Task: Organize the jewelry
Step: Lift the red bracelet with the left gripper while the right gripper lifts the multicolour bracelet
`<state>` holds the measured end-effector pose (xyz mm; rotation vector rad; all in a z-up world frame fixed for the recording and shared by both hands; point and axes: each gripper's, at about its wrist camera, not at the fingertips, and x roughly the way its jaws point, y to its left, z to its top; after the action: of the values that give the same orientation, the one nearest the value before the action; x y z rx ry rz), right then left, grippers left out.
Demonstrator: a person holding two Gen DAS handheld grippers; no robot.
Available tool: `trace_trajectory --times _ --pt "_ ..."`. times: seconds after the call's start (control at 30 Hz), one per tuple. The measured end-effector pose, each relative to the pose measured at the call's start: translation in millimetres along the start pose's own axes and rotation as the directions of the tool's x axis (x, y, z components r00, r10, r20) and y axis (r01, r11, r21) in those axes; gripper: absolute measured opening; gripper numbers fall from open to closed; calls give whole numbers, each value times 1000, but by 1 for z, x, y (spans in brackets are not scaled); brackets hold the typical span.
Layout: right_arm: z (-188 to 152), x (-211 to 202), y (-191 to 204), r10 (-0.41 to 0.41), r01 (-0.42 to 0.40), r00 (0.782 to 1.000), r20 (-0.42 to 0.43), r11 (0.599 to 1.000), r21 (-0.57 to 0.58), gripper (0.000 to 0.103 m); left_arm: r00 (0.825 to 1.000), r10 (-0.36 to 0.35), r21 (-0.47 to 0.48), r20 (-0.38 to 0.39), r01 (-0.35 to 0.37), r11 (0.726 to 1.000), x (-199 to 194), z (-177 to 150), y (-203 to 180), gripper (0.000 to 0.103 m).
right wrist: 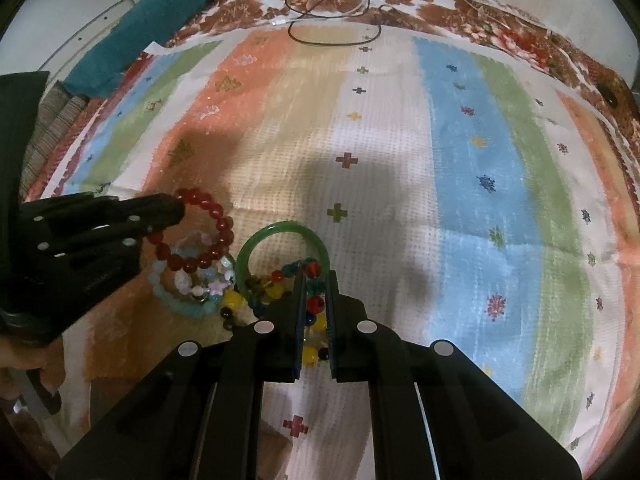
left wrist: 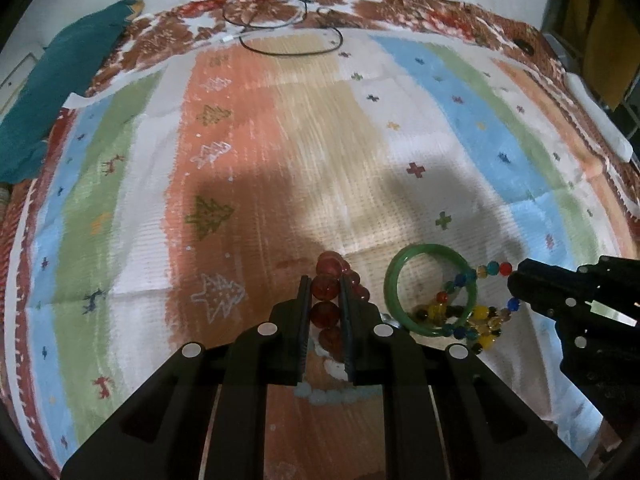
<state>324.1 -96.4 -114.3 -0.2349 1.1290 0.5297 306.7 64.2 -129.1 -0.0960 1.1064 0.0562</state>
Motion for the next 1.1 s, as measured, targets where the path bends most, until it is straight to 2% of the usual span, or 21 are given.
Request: trace_trajectory --times 0.17,0.6,1.1 --pt "-1 -15 3 -5 5 999 43 1000 4 10 1000 3 -26 18 -2 1000 -17 -6 -1 13" --pt "-8 -51 12 -28 25 993 116 999 32 10 998 9 -10 58 -8 1000 -63 -23 -14 13" --pt "-24 -101 27 -21 24 967 254 1000 -9 10 991 -18 -21 132 21 1000 -110 -48 -27 13"
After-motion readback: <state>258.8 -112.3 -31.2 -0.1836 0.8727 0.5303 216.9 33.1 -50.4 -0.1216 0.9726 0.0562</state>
